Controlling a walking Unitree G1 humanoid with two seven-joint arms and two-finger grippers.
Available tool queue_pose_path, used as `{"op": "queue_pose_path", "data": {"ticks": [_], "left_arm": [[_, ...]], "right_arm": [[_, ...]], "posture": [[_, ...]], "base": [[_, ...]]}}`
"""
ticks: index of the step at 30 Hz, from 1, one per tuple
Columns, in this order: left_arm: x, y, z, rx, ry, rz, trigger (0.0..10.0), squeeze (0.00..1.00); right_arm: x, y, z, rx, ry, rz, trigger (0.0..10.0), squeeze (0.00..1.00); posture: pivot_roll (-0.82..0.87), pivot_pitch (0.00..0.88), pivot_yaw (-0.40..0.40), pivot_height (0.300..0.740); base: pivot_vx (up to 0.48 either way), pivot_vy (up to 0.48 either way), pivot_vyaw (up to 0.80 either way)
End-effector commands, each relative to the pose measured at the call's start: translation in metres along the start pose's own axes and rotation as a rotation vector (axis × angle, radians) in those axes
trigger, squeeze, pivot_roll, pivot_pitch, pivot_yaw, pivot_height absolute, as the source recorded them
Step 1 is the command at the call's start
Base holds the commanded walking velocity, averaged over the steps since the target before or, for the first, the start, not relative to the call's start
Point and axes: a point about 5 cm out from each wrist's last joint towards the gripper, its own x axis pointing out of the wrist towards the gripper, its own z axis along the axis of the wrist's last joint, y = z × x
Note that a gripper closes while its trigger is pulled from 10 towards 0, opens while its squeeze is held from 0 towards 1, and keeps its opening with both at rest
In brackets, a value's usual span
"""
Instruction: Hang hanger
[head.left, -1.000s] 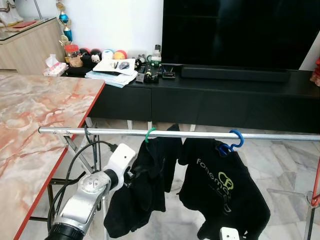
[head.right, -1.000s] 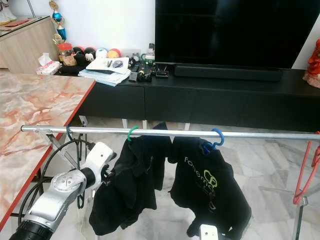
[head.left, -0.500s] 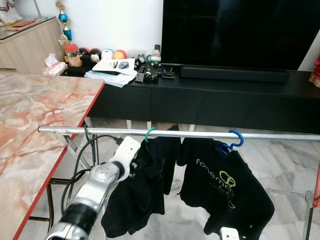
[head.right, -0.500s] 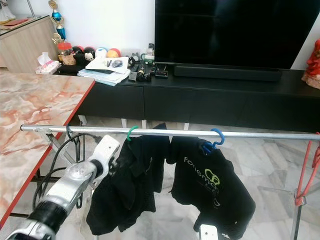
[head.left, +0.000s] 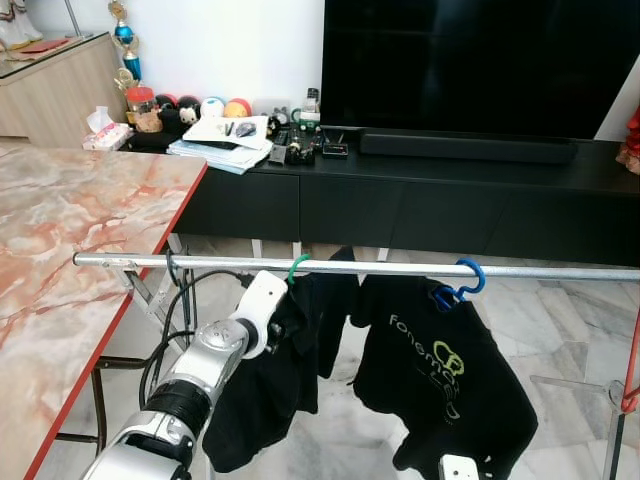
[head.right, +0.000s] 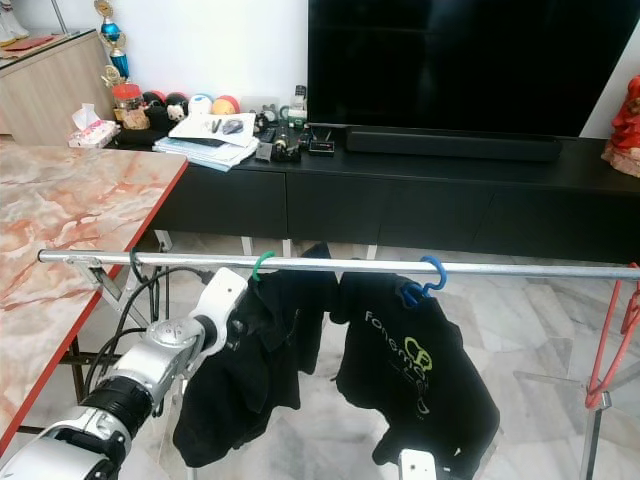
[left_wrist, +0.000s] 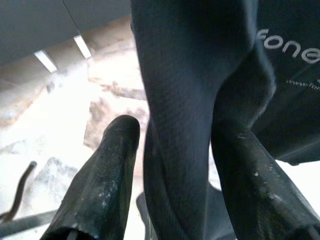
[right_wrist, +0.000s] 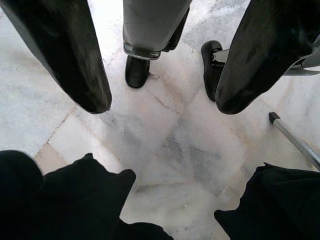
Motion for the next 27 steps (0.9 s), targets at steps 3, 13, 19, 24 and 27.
{"op": "queue_pose_path", "data": {"ticks": [3,13,19,24,27], "left_arm": [[0.0015,-0.0035,0.0004,0.028,-0.004,-0.018,0.0,0.0],[0.0071,-0.0073,0.0033,0.054,-0.001,-0.027,0.0,0.0],[0.0081,-0.0075,0.0034,0.077,0.01,-0.018,0.0,0.0],[0.0088,-0.0072,0.0036,0.091,0.018,-0.011,0.0,0.0],[0.0094,-0.0084,0.0043,0.094,0.019,-0.013,0.0,0.0]], "right_arm": [[-0.0001,-0.0011,-0.0002,0.0,0.007,-0.001,10.0,0.0],[-0.0003,-0.0033,0.0007,-0.01,0.009,0.002,10.0,0.0],[-0.0002,-0.0036,0.0015,-0.016,0.01,0.003,10.0,0.0],[-0.0001,-0.003,0.0024,-0.017,0.009,0.006,10.0,0.0],[0.0,-0.0028,0.0028,-0.018,0.008,0.008,10.0,0.0]], "posture": [[0.15,0.003,-0.021,0.74],[0.15,0.003,-0.033,0.74],[0.15,0.0,-0.039,0.74],[0.15,0.0,-0.038,0.74],[0.15,0.0,-0.038,0.74]], "base": [[0.0,0.0,0.0],[0.0,0.0,0.0],[0.0,0.0,0.0],[0.0,0.0,0.0],[0.0,0.0,0.0]]}}
